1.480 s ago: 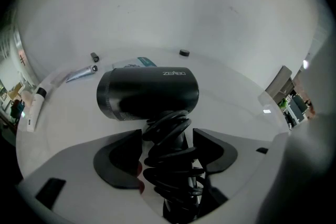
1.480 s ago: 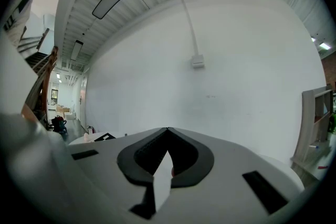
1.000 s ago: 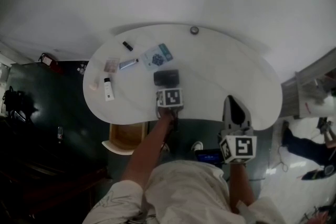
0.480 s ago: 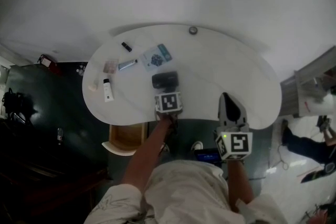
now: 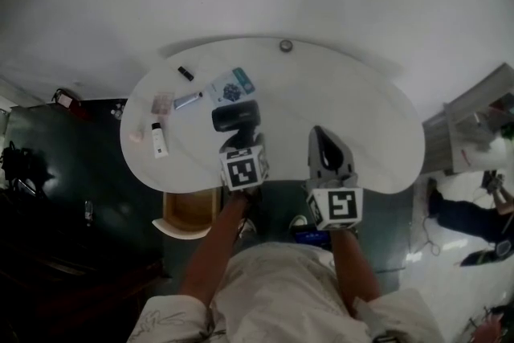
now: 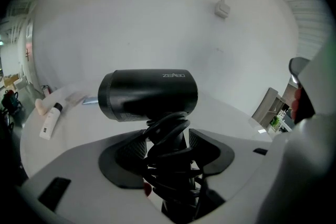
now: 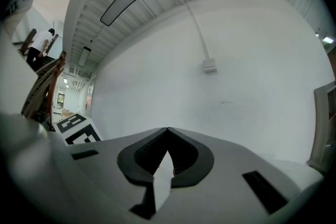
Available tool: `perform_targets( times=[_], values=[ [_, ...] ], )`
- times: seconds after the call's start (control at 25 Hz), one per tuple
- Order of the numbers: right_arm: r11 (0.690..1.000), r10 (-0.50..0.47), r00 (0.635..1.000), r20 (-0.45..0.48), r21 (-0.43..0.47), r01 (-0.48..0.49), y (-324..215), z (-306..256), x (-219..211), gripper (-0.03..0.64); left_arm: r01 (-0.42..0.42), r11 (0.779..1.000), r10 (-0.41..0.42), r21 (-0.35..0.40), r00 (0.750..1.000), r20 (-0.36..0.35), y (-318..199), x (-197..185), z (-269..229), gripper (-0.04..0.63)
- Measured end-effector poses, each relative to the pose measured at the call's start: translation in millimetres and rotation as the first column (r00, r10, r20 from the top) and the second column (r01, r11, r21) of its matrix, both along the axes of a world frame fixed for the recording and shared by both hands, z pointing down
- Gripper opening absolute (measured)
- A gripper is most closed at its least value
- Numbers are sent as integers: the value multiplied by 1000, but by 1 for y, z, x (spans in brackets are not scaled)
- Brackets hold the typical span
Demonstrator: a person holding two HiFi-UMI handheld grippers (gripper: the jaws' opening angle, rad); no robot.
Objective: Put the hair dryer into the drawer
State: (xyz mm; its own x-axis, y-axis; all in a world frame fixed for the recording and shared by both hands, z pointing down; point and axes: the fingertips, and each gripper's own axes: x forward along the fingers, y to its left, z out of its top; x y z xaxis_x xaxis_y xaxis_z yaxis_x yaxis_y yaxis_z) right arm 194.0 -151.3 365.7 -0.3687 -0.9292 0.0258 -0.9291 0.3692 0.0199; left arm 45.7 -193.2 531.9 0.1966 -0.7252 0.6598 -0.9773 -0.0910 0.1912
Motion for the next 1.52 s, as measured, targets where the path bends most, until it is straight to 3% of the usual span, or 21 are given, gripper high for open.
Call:
perform_targets(
  times=[0.12, 0.36, 0.88, 1.28, 1.52],
  values=[
    [1000, -25, 1000, 0, 13, 25, -2, 0, -10, 3, 20, 1000, -19, 18, 1000, -22, 8, -5, -14, 261],
    [997, -73, 997, 1, 19, 73, -3, -4, -28, 3, 52, 990, -50, 131, 999, -14, 21, -22, -57, 261],
    [973, -229, 973, 27, 35, 228, 8, -13, -97, 3, 177, 949, -190, 259, 981, 26, 63, -84, -103, 261],
    [903, -428, 904, 20, 49, 426, 33, -8, -185, 3, 345, 904, -371, 252, 926, 63, 122, -161, -101, 261],
    [851, -526, 850, 35, 37, 525, 52, 0, -235, 3, 425, 883, -448, 199, 889, 95, 165, -199, -81, 261]
  ],
)
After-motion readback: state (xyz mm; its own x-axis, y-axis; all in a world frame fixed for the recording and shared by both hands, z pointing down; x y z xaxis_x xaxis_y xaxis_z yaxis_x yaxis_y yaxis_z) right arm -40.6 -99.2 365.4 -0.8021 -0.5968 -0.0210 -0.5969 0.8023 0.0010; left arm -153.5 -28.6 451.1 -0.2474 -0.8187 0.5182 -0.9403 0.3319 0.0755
